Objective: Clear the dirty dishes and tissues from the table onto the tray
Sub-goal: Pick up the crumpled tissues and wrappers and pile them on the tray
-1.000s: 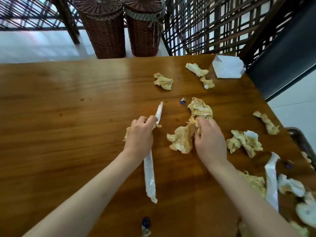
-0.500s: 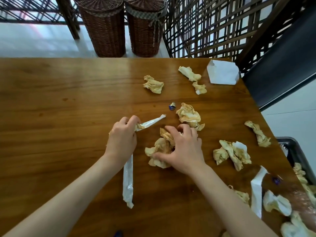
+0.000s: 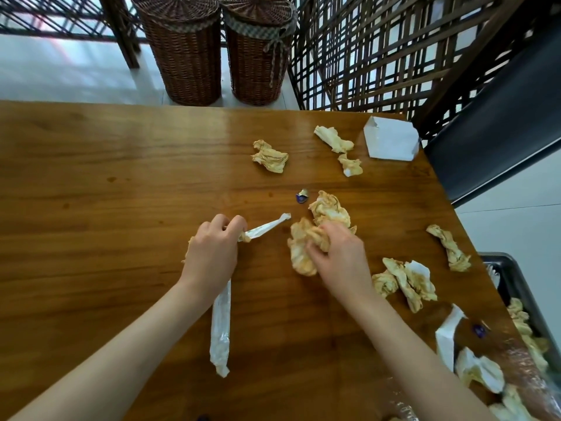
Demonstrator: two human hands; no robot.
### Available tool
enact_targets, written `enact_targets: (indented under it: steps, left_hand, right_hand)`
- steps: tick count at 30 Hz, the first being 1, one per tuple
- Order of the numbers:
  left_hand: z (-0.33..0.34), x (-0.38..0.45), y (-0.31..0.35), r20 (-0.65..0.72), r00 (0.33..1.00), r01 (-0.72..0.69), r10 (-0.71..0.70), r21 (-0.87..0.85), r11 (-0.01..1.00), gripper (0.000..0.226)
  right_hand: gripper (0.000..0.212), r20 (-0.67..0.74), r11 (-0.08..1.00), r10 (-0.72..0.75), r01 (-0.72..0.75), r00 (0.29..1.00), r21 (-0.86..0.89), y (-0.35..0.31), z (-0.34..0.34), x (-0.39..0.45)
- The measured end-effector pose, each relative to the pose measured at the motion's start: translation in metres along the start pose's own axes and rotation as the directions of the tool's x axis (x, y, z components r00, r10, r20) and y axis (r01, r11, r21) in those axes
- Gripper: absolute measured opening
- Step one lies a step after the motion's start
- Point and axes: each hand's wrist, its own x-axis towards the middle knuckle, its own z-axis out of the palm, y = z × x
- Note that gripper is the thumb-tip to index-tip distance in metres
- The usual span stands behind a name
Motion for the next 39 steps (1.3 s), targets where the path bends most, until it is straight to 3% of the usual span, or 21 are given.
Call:
enact_targets:
  steps: [3,5,11,13,20,25,31,39]
  left_hand:
    - [0.004,-0.001,-0.002,-0.032,0.999,-0.03,0.03,0.015,0.999,0.022]
    - [0.008,0.0,-0.004,-0.051,0.997,-0.053,0.055,0.044,0.998,0.022]
    - [0.011,-0.001,-0.004,-0.087,0.991,-0.091,0.102,0.122,0.988,0.026]
    - [0.012,-0.001,-0.005,-0.089,0.99,-0.098,0.11,0.127,0.987,0.027]
    - [0.01,-0.002,-0.003,-0.078,0.993,-0.075,0.087,0.147,0.986,0.029]
    - [0.01,0.001,-0.002,0.008,0.999,-0.032,0.031,0.154,0.988,0.029]
    - [-0.029,-0.014,0.009,-0.038,0.999,0.026,-0.026,0.011,1.0,0.027]
    - [-0.106,-0.041,0.051,-0.128,0.99,-0.081,0.061,-0.162,0.983,0.024]
  right_hand:
    - [0.01,-0.166,0.995,0.061,-0.073,0.984,-0.066,0.009,-0.012,0.028]
    - [0.015,-0.201,0.978,0.092,-0.126,0.975,-0.167,0.015,-0.013,0.047]
    - [0.056,0.059,0.935,0.253,-0.228,0.966,-0.27,0.016,0.01,0.06]
    - [0.071,0.072,0.929,0.272,-0.242,0.96,-0.282,0.017,0.012,0.06]
    - [0.044,0.002,0.976,0.184,-0.182,0.983,-0.119,0.019,0.016,0.058]
    - [0.029,-0.016,0.98,0.173,-0.174,0.985,-0.095,0.015,0.008,0.044]
    - [0.013,-0.095,0.989,0.135,-0.14,0.986,-0.049,0.004,-0.032,0.012]
    - [0.035,-0.195,0.967,0.246,-0.254,0.95,-0.018,-0.038,-0.104,-0.066]
